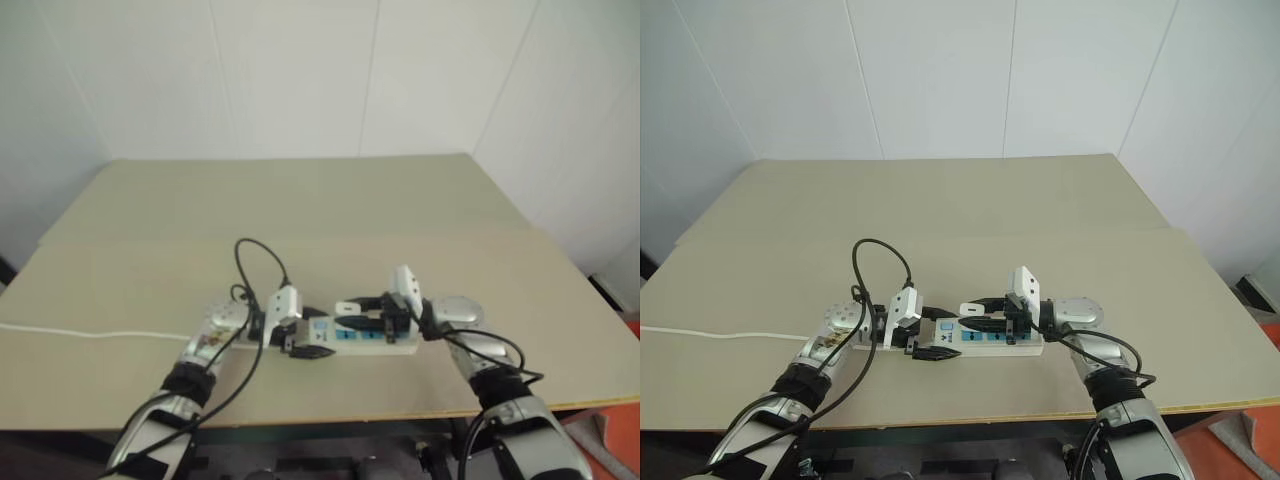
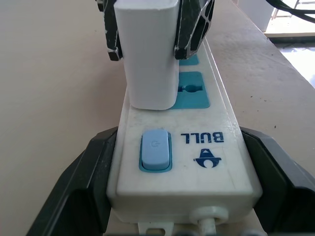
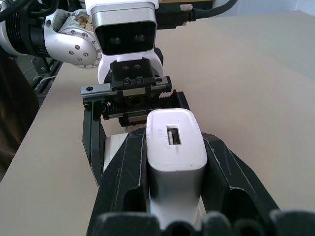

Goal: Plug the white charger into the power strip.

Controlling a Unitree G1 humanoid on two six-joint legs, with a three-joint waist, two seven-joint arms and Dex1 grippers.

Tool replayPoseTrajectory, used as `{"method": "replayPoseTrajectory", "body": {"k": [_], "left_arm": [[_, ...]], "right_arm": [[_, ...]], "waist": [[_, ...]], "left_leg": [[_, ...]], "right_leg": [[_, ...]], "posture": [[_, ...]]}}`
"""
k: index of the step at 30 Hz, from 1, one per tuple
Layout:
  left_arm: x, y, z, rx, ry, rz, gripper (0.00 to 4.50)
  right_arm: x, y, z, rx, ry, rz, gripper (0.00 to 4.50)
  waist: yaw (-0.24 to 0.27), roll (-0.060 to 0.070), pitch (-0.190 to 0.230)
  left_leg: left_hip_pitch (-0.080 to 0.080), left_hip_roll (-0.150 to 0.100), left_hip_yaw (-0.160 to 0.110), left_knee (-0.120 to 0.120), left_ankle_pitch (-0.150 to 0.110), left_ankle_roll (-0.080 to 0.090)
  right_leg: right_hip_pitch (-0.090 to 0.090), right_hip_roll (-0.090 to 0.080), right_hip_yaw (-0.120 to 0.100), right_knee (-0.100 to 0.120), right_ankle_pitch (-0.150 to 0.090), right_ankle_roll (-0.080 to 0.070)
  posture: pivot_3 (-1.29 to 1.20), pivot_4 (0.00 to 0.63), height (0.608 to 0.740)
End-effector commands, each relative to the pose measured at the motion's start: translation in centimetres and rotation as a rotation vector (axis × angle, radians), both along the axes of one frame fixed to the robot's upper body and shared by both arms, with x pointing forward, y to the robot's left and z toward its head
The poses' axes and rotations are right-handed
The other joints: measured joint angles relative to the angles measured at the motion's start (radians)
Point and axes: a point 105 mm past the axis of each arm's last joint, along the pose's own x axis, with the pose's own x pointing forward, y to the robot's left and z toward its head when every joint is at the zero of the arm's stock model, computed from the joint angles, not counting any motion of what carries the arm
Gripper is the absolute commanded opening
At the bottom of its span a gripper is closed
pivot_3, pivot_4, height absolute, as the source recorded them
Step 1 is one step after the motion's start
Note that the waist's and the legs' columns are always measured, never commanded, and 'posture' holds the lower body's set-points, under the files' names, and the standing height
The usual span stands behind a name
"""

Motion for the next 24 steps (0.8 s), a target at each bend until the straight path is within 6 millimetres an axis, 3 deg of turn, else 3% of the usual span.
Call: {"method": "replayPoseTrajectory", "body": {"k": [1, 15, 24], "left_arm": [[0.8, 0.3, 1.2, -0.002, -0.051, 0.024, 3.28], [0.1, 1.3, 0.4, 0.015, -0.051, 0.055, 3.28], [-0.2, 1.3, 0.2, 0.009, -0.046, 0.069, 3.28]], "right_arm": [[-1.3, 0.5, -4.1, -0.128, 0.103, 0.048, 1.17], [-1.1, -2.8, -6.5, -0.227, 0.162, -0.002, 1.17], [-1.0, -2.4, -6.1, -0.194, 0.148, -0.013, 1.17]], "waist": [[-0.001, 0.0, 0.0], [-0.004, -0.002, -0.002], [-0.004, -0.003, -0.003]], "left_leg": [[0.0, 0.0, 0.0, 0.0, 0.0, 0.0], [0.003, 0.0, 0.001, -0.001, 0.0, 0.0], [0.003, 0.0, 0.001, -0.002, 0.0, 0.0]], "right_leg": [[0.0, 0.0, 0.0, 0.0, 0.0, 0.0], [0.002, 0.0, 0.001, 0.0, 0.0, 0.0], [0.002, 0.0, 0.001, 0.0, 0.0, 0.0]], "posture": [[0.0, 0.15, 0.74], [0.0, 0.15, 0.74], [0.0, 0.15, 0.74]]}}
